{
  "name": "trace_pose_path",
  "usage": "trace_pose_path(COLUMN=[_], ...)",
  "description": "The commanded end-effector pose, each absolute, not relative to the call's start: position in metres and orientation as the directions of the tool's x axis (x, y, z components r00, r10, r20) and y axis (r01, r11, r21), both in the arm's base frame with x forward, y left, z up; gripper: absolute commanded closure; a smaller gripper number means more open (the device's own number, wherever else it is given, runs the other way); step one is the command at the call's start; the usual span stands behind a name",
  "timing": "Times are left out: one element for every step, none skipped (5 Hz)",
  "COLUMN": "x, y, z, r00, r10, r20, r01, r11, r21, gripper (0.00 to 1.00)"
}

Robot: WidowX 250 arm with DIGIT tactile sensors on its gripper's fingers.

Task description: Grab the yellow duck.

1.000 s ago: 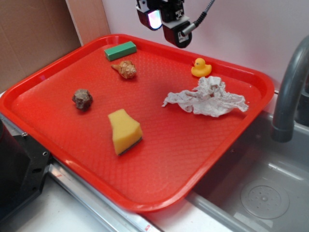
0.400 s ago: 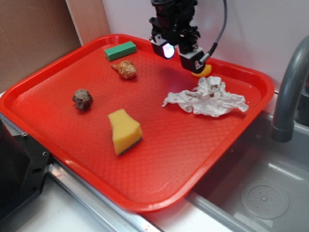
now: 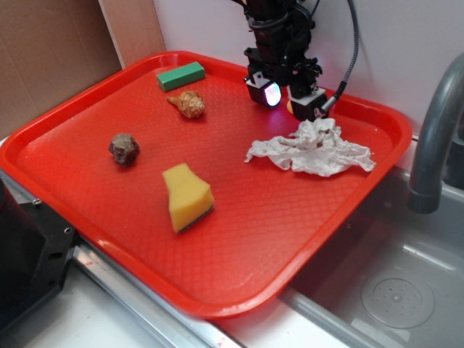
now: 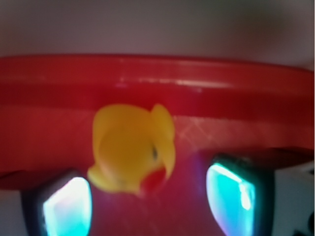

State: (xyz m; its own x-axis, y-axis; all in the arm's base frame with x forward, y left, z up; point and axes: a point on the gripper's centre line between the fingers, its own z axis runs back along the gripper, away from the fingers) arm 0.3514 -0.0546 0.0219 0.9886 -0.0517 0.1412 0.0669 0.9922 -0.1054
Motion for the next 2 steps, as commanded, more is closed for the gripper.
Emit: trace_pose_path(x=[0.3749, 0.3724], y=[-0.0665, -0.0630], z=[0.0297, 0.0332], r00=[0.973, 0.973], r10=[-0.047, -0.037], r20=[0.224, 0.227], r01=[0.064, 0.056], r11=[0.996, 0.996], r21=[-0.069, -0.075], gripper=[1.00, 1.00])
